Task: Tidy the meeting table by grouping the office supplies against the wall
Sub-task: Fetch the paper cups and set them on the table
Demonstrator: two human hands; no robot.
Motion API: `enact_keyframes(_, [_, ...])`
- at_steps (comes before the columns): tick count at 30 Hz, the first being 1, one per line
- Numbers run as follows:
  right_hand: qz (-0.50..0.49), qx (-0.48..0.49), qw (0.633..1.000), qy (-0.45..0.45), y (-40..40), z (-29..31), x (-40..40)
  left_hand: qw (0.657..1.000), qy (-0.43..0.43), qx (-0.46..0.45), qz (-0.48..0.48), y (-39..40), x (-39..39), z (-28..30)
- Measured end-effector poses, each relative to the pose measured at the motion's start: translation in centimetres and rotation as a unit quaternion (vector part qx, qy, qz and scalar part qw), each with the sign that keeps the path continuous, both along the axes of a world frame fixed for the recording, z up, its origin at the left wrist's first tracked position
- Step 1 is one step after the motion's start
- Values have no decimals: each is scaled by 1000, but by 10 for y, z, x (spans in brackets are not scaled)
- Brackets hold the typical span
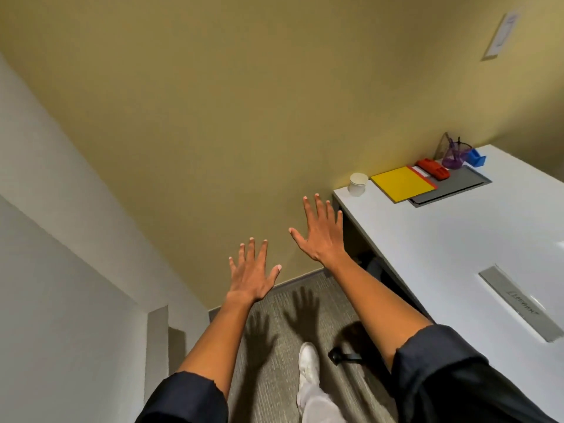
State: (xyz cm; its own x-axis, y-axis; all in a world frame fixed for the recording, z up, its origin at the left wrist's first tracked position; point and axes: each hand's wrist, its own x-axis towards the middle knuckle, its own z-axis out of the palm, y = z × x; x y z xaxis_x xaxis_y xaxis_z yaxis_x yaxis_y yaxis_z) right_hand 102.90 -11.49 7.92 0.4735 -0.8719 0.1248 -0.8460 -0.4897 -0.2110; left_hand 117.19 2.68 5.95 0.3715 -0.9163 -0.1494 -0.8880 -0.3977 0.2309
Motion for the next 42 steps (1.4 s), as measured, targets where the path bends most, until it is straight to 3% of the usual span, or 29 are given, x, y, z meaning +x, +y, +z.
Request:
enact_keyframes(8, [-110, 42, 993, -28, -182, -34, 13, 997, 8, 21, -71, -189, 39, -29])
enact_keyframes(17, [-216, 112, 970, -9, -299, -88, -17, 985, 24, 66, -156, -353, 29, -53])
enact_keyframes(31, [-324, 246, 902, -143, -395, -136, -39, 950, 199, 103, -216, -506, -19, -89])
enact_keyframes(37, [-347, 276, 878, -182, -416, -154, -36, 917, 363, 108, -127, -537, -38, -101])
enact_keyframes(42, [-361, 250, 862, -255, -417, -157, -36, 906, 395, 99, -113, -551, -53, -105])
